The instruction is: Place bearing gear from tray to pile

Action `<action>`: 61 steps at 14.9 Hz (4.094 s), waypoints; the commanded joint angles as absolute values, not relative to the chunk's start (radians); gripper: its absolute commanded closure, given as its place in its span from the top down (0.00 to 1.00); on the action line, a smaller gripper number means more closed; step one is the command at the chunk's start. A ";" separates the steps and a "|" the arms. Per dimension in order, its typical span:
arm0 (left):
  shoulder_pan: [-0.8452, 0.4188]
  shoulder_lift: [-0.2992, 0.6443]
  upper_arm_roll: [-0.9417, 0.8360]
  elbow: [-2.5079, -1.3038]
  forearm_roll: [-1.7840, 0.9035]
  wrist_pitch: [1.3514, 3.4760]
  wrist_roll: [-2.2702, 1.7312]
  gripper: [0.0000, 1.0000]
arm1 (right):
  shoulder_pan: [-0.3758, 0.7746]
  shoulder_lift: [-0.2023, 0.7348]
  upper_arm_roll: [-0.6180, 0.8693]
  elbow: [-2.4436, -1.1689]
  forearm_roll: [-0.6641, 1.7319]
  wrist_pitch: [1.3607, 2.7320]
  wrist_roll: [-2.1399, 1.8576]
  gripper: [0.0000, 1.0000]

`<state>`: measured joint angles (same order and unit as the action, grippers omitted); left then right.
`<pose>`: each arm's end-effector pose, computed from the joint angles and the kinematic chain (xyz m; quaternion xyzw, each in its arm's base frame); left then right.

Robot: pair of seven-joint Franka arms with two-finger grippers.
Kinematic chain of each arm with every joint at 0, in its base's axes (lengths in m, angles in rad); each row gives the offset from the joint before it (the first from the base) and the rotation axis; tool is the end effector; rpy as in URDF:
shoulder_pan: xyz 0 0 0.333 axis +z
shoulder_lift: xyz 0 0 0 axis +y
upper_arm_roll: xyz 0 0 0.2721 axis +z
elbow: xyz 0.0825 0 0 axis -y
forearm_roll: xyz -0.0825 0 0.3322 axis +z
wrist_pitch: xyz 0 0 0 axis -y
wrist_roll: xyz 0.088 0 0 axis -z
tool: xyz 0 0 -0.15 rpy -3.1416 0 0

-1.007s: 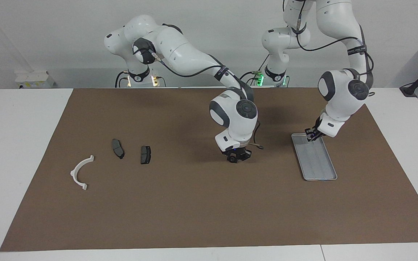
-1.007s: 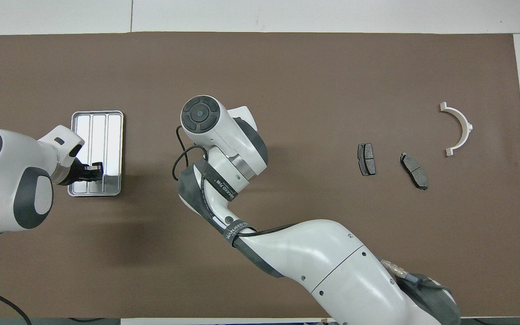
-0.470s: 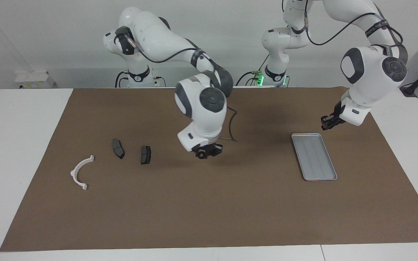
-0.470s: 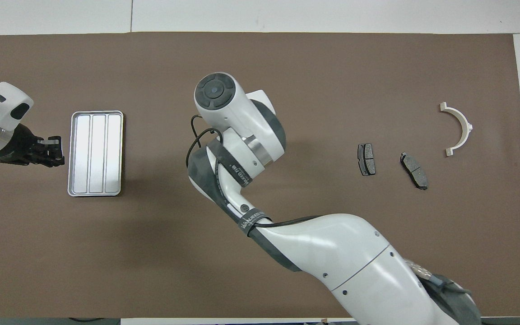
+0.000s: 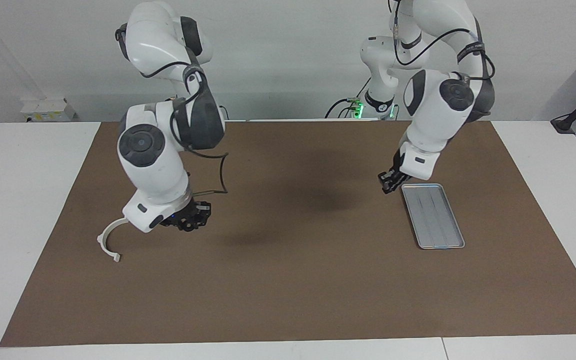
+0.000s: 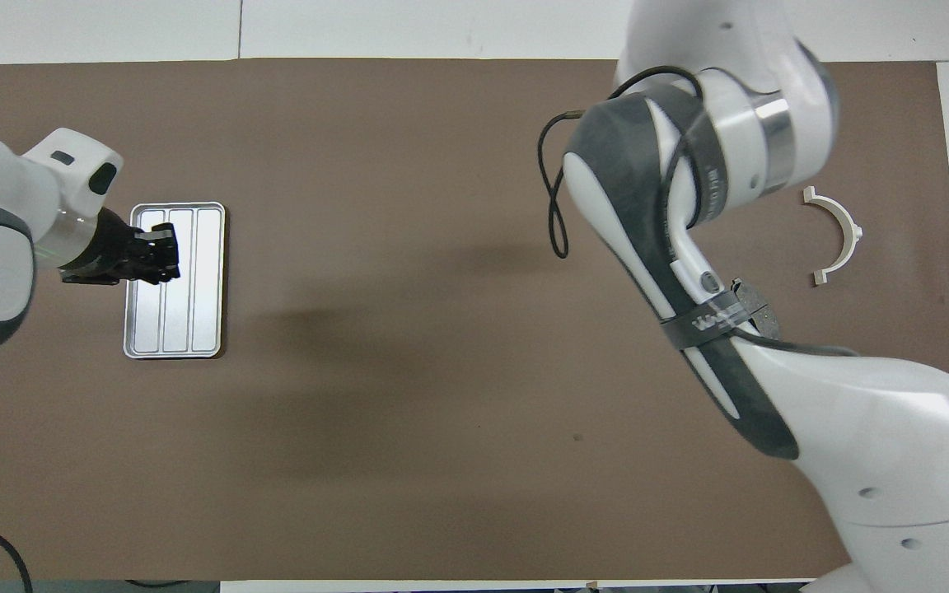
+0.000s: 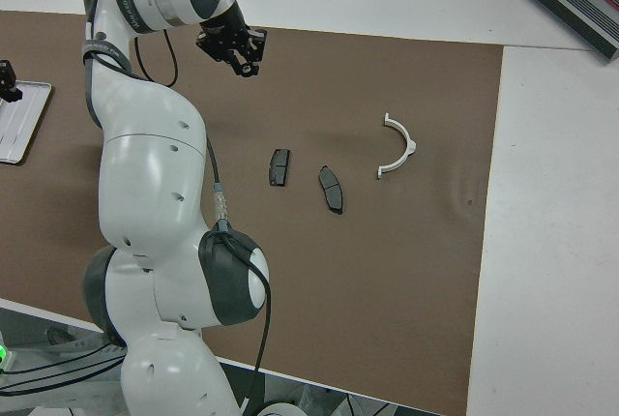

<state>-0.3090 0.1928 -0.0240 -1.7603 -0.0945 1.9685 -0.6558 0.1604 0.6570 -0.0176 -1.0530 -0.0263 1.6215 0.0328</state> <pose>0.5286 -0.1927 0.3887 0.9828 0.1785 -0.0151 0.0441 0.6399 0.0910 0.3766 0.9972 0.0577 -0.0424 0.0223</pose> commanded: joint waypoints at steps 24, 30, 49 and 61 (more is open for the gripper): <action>-0.350 0.410 -0.057 -1.623 0.034 2.038 -0.908 1.00 | 0.060 0.519 0.002 -1.508 -0.034 2.013 -0.143 1.00; -0.128 0.149 -0.057 -1.695 0.034 1.769 -0.476 1.00 | 0.348 0.486 0.009 -1.356 0.004 1.792 0.477 1.00; 0.029 -0.034 -0.094 -1.852 0.029 1.763 -0.253 1.00 | 0.675 0.948 0.005 -0.888 0.000 1.905 1.000 1.00; 0.032 -0.037 -0.094 -1.850 0.020 1.753 -0.255 1.00 | 0.703 1.002 -0.011 -0.885 -0.049 1.902 0.999 0.74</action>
